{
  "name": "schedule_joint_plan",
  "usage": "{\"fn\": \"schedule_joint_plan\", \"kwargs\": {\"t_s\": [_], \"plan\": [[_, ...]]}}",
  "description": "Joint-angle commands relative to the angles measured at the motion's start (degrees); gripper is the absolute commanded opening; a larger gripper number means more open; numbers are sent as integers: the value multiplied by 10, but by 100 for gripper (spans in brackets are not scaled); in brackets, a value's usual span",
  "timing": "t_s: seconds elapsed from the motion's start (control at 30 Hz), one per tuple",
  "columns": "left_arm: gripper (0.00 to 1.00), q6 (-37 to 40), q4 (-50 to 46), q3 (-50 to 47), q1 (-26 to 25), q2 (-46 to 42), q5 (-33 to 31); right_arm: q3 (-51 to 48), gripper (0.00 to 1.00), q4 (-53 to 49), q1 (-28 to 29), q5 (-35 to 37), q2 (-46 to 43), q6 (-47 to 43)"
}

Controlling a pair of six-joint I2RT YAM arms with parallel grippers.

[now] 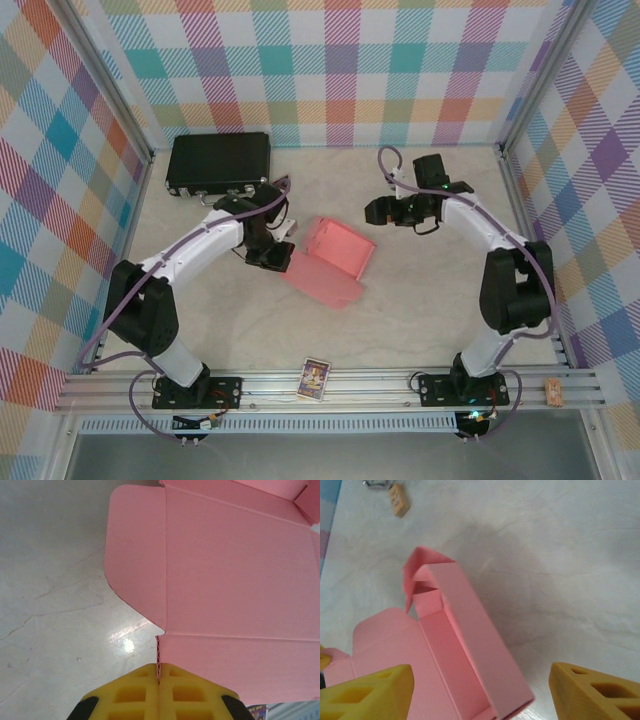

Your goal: Fold the paper box

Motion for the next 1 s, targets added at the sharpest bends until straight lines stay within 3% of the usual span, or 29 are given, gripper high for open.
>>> {"fn": "schedule_joint_plan", "kwargs": {"t_s": [0.0,0.13,0.37,0.57,0.7,0.8,0.97], "plan": [[0,18,-44,32,-3,15,10,53,72,-56,14,-53,41,-73],[0,22,-56,55,-3,28,11,107,73,-100,35,-60,100,-129],[0,23,-67,85,-3,48,11,150,68,-115,49,-34,174,-146],[0,18,-72,122,-3,69,15,147,49,-104,50,-11,200,-130],[12,6,-51,141,-3,76,30,133,37,-81,50,-1,204,-105],[25,-11,-15,146,-3,79,53,121,34,-68,50,4,206,-77],[32,-47,52,144,-3,86,86,92,33,-39,49,21,200,-45]]}}
